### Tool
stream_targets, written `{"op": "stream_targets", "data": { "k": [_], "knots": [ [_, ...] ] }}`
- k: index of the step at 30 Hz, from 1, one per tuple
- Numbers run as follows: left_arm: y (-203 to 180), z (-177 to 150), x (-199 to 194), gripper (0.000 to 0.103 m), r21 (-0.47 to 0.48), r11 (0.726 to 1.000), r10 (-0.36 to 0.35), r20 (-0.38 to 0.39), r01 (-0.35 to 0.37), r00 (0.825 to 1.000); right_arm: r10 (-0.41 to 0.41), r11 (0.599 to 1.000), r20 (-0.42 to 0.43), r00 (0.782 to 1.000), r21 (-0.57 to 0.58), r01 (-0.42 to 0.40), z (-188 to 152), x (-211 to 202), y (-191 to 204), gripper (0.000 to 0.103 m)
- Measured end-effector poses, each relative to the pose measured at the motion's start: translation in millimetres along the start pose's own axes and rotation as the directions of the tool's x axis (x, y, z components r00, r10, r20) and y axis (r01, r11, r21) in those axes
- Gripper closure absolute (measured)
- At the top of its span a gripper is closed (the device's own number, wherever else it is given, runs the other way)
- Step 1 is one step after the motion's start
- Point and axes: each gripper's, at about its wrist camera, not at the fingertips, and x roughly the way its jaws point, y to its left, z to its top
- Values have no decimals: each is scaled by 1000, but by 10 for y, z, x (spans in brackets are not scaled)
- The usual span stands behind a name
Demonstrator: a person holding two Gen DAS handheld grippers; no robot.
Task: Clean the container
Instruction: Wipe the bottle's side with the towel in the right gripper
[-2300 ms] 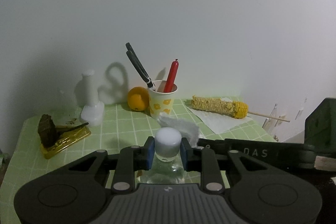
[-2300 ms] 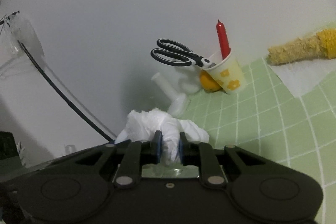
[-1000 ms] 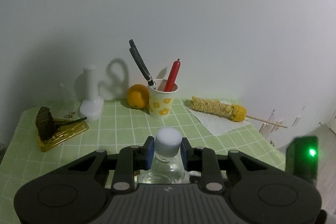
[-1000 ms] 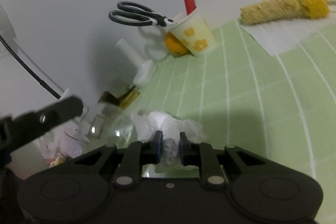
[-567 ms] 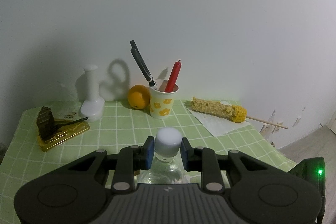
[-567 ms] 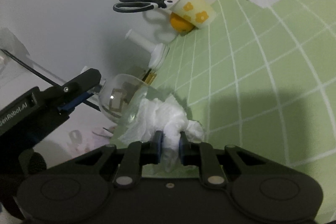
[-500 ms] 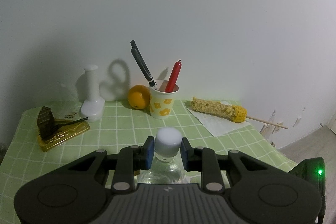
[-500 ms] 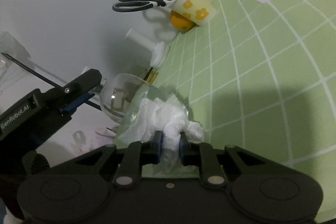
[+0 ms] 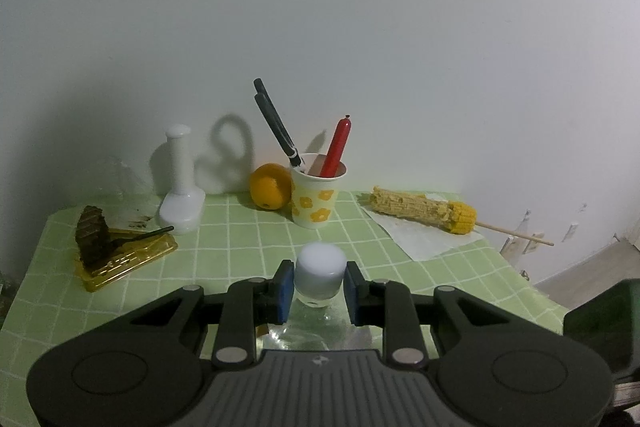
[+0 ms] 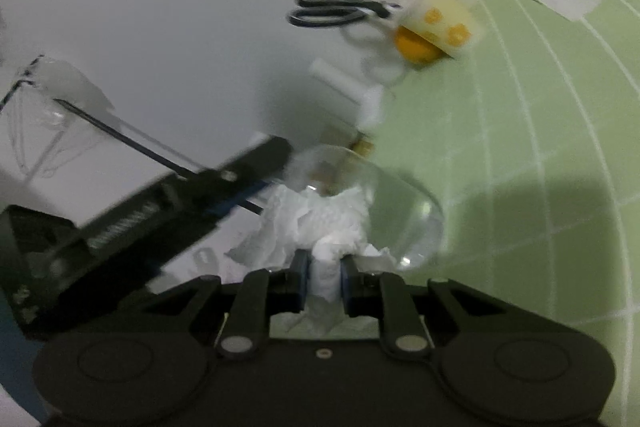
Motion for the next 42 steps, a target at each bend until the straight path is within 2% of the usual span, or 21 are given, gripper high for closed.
{"op": "stream_targets", "data": {
  "k": [5, 9, 20, 23, 27, 30, 32, 35, 42],
  "knots": [
    [7, 5, 2, 75, 1, 1000, -3, -1, 3, 1000, 54, 997, 43, 998, -65, -52, 66, -9, 169, 86],
    [16, 11, 5, 75, -1, 1000, -6, 0, 6, 1000, 46, 993, 56, 997, -107, -40, 89, 26, 248, 86],
    [26, 24, 14, 75, 0, 1000, -9, -2, 9, 1000, -20, 997, 6, 1000, -71, 20, -3, 193, 95, 86],
    [20, 23, 14, 75, 2, 1000, -9, -3, 9, 1000, -37, 995, -10, 999, -97, 36, -27, 279, 111, 86],
    [6, 19, 18, 75, 5, 1000, -15, -5, 15, 1000, 12, 986, 43, 999, -164, -5, 12, 265, 251, 87],
    [-10, 19, 25, 75, 7, 1000, -19, -6, 19, 1000, 2, 973, 59, 998, -229, 12, 22, 267, 321, 87],
    [-14, 18, 27, 75, 8, 1000, -21, -7, 21, 1000, -4, 975, 50, 999, -221, 15, 12, 273, 286, 87],
    [-17, 15, 31, 75, 10, 1000, -22, -7, 22, 1000, -30, 977, 36, 999, -208, 37, -27, 257, 222, 87],
    [-27, 5, 37, 75, 11, 1000, -21, -6, 21, 1000, -155, 975, 22, 988, -155, 157, -97, 87, -20, 87]
  ]
}}
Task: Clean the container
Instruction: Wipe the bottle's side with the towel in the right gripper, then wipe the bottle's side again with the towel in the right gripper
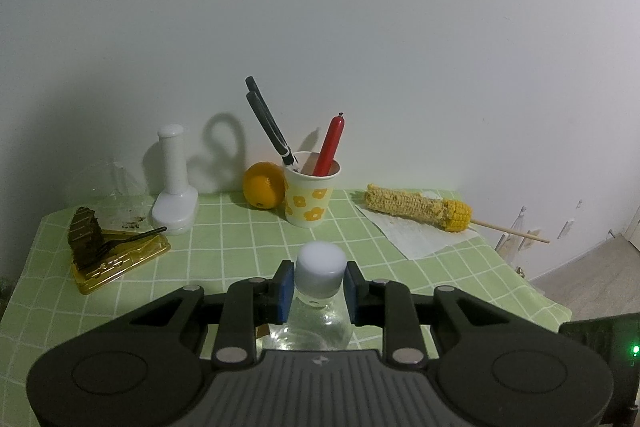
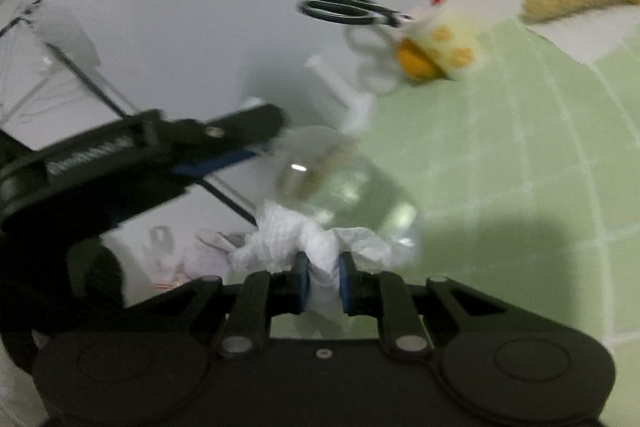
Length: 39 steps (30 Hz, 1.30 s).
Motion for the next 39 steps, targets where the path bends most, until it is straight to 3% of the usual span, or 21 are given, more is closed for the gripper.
{"op": "stream_targets", "data": {
  "k": [5, 14, 21, 30, 33, 39],
  "knots": [
    [-1, -2, 3, 75, 0, 1000, -2, 0, 2, 1000, -40, 996, 56, 998, 76, 35, 73, -161, -144, 87],
    [2, -3, 3, 75, -10, 1000, -2, -2, 2, 1000, 44, 993, 202, 978, 95, -64, 382, -248, -6, 87],
    [2, -6, 1, 75, -14, 1000, -4, -2, 4, 1000, -34, 984, 179, 983, 175, 2, 328, -148, -183, 87],
    [6, -14, 12, 75, -14, 1000, -6, -6, 6, 1000, -123, 977, 82, 989, 185, 107, 117, -17, -326, 87],
    [8, -15, 15, 75, -13, 1000, -6, -6, 6, 1000, -112, 977, 74, 991, 191, 96, 173, -21, -319, 86],
    [12, -16, 20, 75, -13, 1000, -7, -6, 7, 1000, -12, 982, 134, 991, 191, -14, 418, -112, -233, 86]
  ]
}}
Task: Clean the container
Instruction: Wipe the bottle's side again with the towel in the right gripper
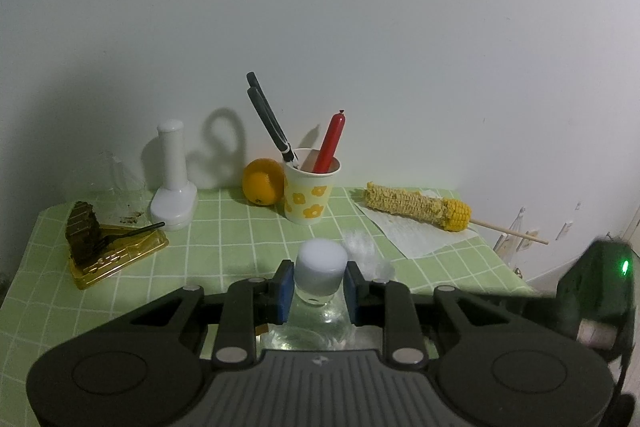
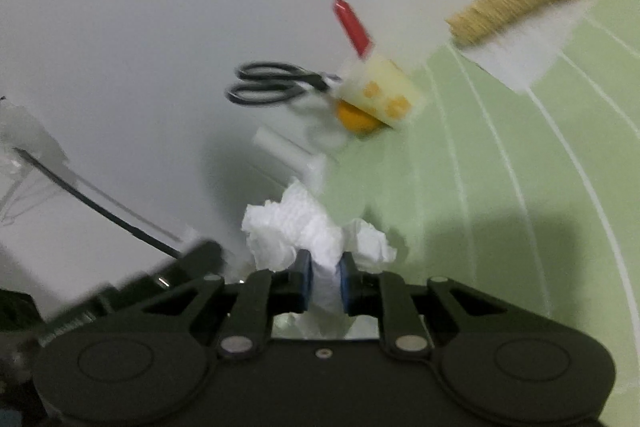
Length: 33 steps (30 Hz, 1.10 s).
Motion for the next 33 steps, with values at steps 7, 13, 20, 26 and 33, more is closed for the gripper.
{"op": "stream_targets", "data": {
  "k": [7, 13, 20, 26, 33],
  "knots": [
    [-22, -3, -5, 75, -1, 1000, 1, 0, -1, 1000, 97, 991, -7, 995, -90, -97, 220, 224, 253, 86],
    [-13, -1, -8, 75, -1, 1000, 1, 0, -1, 1000, 63, 992, -58, 996, -109, -69, 257, 430, 198, 86],
    [-17, -8, -16, 75, 0, 1000, 0, 1, 0, 1000, -38, 995, -102, 994, -96, 28, 145, 466, -63, 86],
    [-3, 1, -5, 75, 0, 1000, -2, 2, 2, 1000, -88, 991, -111, 990, -111, 76, 50, 422, -159, 86],
    [-6, 9, 7, 75, 8, 1000, 3, 2, -3, 1000, -199, 925, -119, 973, -350, 146, -19, 370, 31, 86]
  ]
}}
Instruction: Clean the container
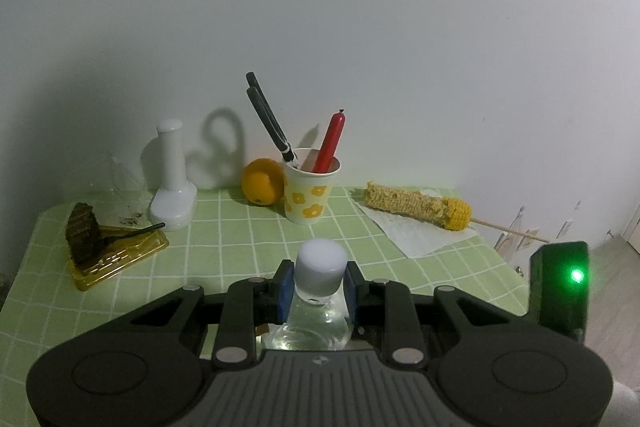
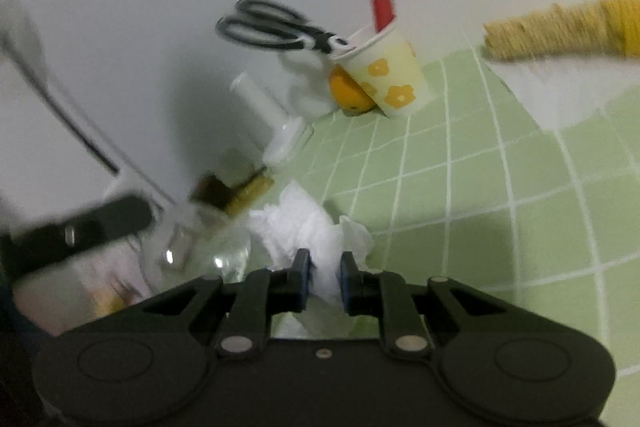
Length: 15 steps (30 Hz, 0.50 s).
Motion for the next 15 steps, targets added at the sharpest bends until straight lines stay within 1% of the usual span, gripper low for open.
{"op": "stream_targets", "data": {
  "k": [1, 3, 5, 8, 10, 15],
  "knots": [
    [-7, 1, 4, 72, 3, 1000, 7, -1, -7, 1000, -22, 999, -4, 1000, -43, 22, 1, -23, 39, 86],
    [-22, -8, 14, 70, 13, 1000, 19, 0, -19, 1000, -67, 994, 9, 998, -90, 67, 6, -90, 85, 86],
    [-38, -35, 14, 52, 19, 999, 37, 10, -37, 999, -107, 990, 38, 994, -84, 110, 11, -181, 93, 86],
    [-68, -106, 11, 35, 42, 997, 68, 39, -70, 997, -103, 994, 68, 992, -18, 105, 8, -343, 17, 86],
    [-93, -158, 45, 34, 63, 995, 79, 38, -82, 996, -106, 994, 78, 991, 7, 106, -4, -427, -14, 86],
    [-141, -284, 207, 34, 102, 991, 88, 25, -91, 996, -131, 991, 92, 987, 45, 128, -40, -581, -58, 86]
  ]
}}
